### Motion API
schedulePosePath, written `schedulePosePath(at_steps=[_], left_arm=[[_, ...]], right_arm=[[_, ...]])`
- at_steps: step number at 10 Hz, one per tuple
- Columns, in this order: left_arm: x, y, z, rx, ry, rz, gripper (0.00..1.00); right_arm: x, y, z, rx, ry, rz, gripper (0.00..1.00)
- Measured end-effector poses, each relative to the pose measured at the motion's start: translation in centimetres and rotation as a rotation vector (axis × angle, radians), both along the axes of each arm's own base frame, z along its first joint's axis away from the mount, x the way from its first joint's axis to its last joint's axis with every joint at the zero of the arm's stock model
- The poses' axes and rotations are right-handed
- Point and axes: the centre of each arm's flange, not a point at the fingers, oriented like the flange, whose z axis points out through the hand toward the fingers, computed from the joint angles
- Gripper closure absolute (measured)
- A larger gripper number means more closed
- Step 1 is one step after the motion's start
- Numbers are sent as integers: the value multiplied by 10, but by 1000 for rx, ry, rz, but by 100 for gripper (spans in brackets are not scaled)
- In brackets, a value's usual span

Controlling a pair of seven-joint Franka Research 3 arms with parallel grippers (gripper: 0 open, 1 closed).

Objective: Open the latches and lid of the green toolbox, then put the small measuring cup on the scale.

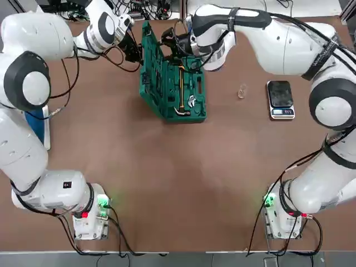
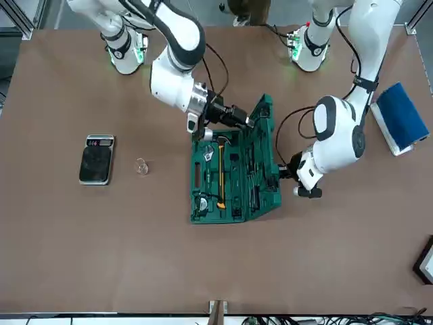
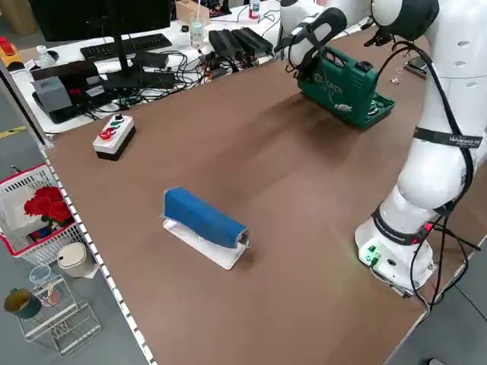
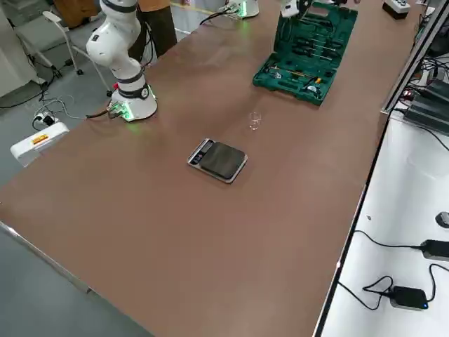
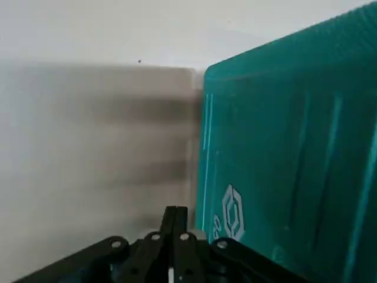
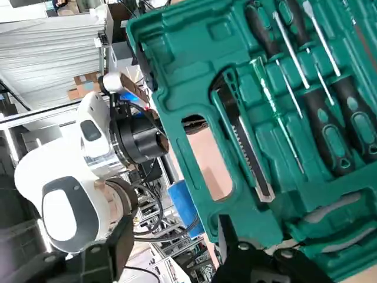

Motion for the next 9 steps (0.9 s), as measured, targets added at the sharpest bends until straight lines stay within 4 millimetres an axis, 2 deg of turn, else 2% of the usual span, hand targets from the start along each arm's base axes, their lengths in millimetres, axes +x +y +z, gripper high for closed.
schedulePosePath(at_steps=[2,3,4,5,6,7,9], left_arm=[[0,5,-3,1,-1,-6,99],[0,15,-4,-1,-1,-16,99],[1,29,-3,-5,6,-25,99],[3,41,1,-7,9,-27,99],[3,49,5,-7,6,-22,99],[3,50,8,-8,5,-19,99],[2,47,11,-35,12,1,99]], right_arm=[[10,-6,-2,6,5,-9,32],[18,-12,-3,15,10,2,24],[30,-22,-3,15,1,21,11],[44,-36,-2,9,-19,48,2],[59,-52,-2,-8,-47,91,0],[79,-75,-3,-35,-71,147,0],[125,-147,-10,-137,-101,274,0]])
